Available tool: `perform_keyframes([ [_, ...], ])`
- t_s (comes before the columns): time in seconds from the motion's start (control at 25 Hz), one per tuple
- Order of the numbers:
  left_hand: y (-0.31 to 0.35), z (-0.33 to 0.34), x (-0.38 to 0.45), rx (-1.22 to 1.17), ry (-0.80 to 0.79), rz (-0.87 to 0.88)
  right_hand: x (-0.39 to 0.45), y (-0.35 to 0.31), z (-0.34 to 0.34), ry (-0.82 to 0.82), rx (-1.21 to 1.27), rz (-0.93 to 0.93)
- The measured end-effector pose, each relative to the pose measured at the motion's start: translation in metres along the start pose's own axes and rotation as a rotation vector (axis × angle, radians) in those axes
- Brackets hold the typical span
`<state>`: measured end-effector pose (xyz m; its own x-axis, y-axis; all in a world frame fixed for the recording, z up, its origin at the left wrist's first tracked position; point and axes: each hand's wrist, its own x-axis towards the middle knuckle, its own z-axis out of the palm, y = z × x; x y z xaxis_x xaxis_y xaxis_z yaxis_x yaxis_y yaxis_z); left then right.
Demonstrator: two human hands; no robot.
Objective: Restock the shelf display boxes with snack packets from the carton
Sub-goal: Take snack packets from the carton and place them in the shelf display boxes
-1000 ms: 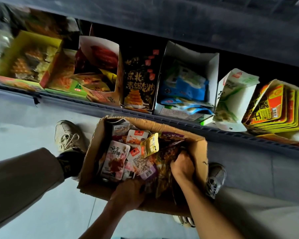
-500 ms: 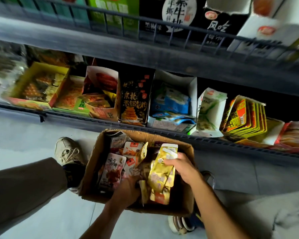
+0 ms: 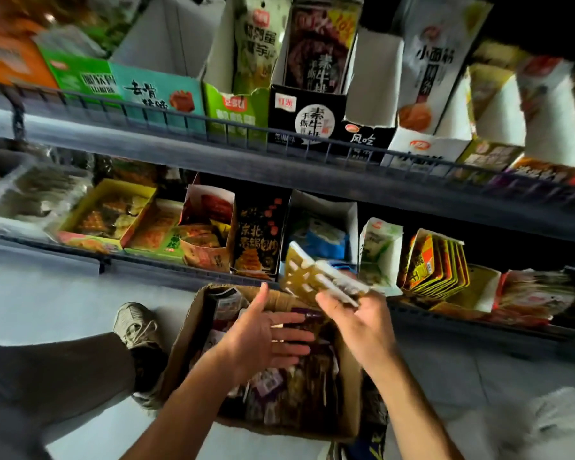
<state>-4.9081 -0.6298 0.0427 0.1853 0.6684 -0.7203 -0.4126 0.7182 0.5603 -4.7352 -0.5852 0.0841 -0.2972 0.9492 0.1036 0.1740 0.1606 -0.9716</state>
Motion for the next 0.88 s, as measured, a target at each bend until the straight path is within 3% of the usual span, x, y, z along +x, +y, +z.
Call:
perform_keyframes([
  [0.08,0.014,0.011,-0.024,-0.276,-0.195,0.110,-0.011,-0.006,0.010,-0.200,-0.280,-0.334],
  [0.16,0.022,0.015,-0.039,-0.470,-0.201,0.239,-0.017,-0.002,0.012,-0.281,-0.525,-0.495],
  [0.36,0.027,0.014,-0.042,-0.450,-0.118,0.302,-0.024,-0.029,-0.001,-0.512,-0.511,-0.230],
  [0.4,0.029,0.015,-0.044,-0.433,-0.121,0.299,-0.024,-0.038,-0.006,-0.495,-0.424,-0.150],
  [0.52,0.038,0.023,-0.049,-0.277,-0.155,0.379,-0.013,-0.061,-0.015,-0.154,-0.022,0.087],
  [0.56,0.041,0.028,-0.050,-0.179,-0.134,0.445,-0.005,-0.062,-0.016,-0.106,0.084,0.203],
  [0.64,0.044,0.037,-0.049,0.021,-0.117,0.556,0.008,-0.059,-0.014,-0.110,0.148,0.365],
  [0.72,0.046,0.044,-0.053,0.140,-0.112,0.580,0.013,-0.054,-0.007,-0.099,0.129,0.404],
  [0.88,0.054,0.037,-0.057,0.131,-0.058,0.494,0.018,-0.042,-0.004,0.030,0.349,0.468],
])
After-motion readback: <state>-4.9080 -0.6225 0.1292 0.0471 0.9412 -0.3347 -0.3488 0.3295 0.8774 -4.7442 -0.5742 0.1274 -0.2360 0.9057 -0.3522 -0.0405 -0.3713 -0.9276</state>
